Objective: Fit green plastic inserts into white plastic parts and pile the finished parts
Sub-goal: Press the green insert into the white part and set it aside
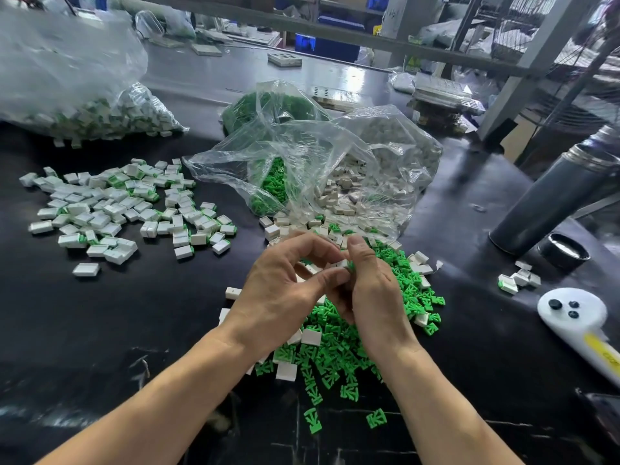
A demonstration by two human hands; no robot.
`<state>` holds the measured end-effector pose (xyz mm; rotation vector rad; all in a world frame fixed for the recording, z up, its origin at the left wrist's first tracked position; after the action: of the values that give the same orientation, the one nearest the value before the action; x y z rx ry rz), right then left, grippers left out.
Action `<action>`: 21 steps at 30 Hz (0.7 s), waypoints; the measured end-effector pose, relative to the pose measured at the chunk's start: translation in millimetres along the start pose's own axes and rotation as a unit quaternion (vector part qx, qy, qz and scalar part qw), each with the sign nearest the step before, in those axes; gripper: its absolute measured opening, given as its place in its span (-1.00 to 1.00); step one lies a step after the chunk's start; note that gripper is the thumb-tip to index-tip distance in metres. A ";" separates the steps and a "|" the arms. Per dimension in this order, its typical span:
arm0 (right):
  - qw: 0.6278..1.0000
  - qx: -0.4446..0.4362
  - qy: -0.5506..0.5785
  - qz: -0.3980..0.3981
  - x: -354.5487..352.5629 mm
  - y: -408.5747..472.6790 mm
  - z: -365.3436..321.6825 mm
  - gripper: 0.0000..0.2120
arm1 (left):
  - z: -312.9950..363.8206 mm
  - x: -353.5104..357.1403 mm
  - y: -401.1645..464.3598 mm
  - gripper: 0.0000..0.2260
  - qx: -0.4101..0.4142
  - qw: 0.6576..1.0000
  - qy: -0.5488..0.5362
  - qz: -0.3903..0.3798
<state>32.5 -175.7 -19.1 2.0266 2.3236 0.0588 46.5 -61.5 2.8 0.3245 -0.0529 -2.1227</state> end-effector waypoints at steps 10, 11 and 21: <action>0.997 -0.017 -0.058 0.046 -5.7 6.6 4.5 -0.51 | -1.2 0.9 1.7 -0.92 0.005 1.000 -0.002 0.001; 0.996 -0.017 -0.073 0.055 -7.3 6.1 3.7 -0.50 | -1.4 1.0 1.8 -0.92 0.006 1.000 0.001 0.001; 0.992 -0.025 -0.090 0.081 -10.6 4.9 -1.6 -0.48 | 0.4 0.8 -0.1 -0.91 0.007 1.000 -0.014 0.005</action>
<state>38.7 -185.4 -17.0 2.0961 2.0300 -0.0545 46.0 -62.1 3.0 0.3012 -0.0859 -2.1172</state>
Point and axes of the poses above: each hand's wrist, its own y-axis towards the middle knuckle, its own x-axis out of the palm, z = x × y, the point moved 10 cm from there along y, towards the middle knuckle, and after that the axes turned 15 degrees about -z, right-handed, at the moved point
